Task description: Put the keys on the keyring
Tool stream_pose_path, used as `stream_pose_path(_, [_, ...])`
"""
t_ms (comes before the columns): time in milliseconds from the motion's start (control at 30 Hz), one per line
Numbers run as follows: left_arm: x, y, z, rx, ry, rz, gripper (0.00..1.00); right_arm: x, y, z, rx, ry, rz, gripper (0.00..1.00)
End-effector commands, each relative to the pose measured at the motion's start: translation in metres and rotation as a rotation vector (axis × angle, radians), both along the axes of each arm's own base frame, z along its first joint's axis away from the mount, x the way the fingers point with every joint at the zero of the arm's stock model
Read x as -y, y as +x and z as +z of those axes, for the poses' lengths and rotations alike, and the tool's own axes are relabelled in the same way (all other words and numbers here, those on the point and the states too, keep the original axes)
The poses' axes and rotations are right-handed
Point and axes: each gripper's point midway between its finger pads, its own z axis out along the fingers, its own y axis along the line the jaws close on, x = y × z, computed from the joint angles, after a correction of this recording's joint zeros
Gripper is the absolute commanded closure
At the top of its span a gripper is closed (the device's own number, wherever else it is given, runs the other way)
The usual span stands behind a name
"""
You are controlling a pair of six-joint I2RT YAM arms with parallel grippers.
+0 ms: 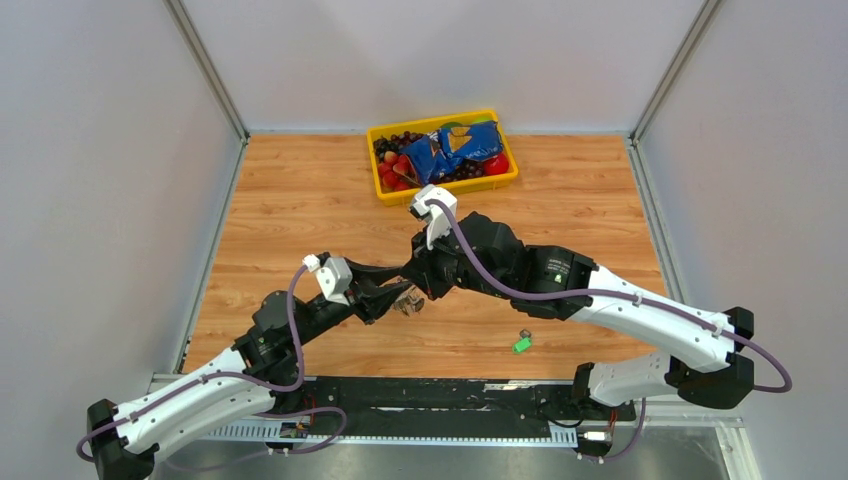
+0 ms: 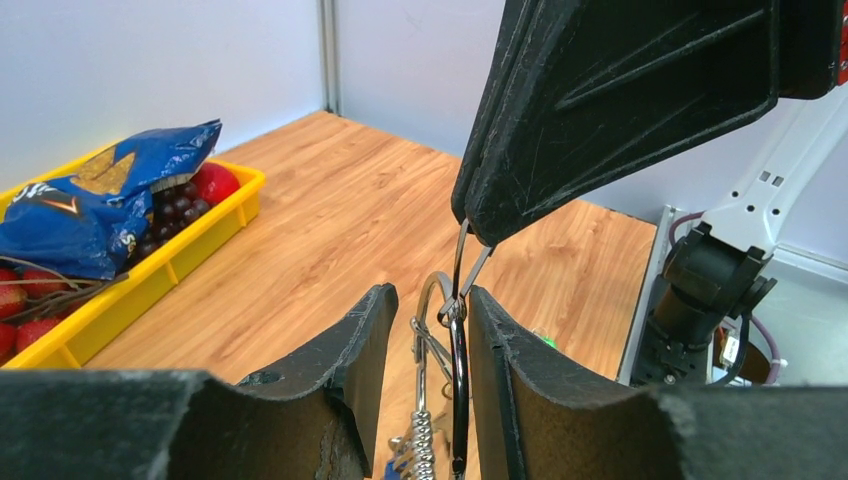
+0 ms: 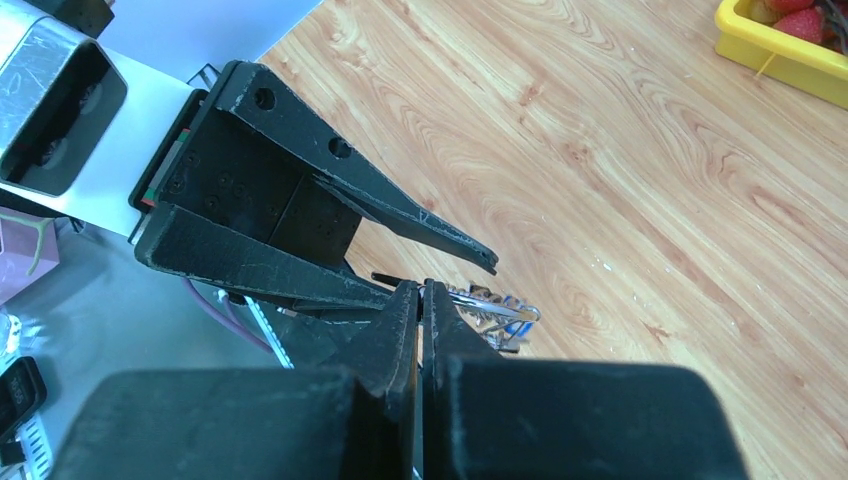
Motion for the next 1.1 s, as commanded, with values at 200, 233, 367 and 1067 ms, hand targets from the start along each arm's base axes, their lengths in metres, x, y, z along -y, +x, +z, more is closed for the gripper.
stream_pose_path(200, [-0.001, -0.005, 0.015, 0.054, -0.055, -0.014, 0.57, -0.002, 0.004, 0.024, 0.006, 0.068, -0.037, 1.00])
stream_pose_path(233, [-0.002, -0.005, 0.016, 0.057, -0.061, -0.014, 0.57, -0.002, 0.004, 0.025, 0.005, 0.069, -0.040, 1.00])
stream_pose_path(367, [-0.003, -0.006, 0.018, 0.060, -0.069, -0.017, 0.57, -0.003, 0.004, 0.026, 0.003, 0.074, -0.041, 1.00])
stream_pose_path(1067, [-0.002, -0.007, 0.016, 0.074, -0.063, -0.021, 0.94, -0.009, 0.003, 0.027, -0.010, 0.076, -0.030, 1.00])
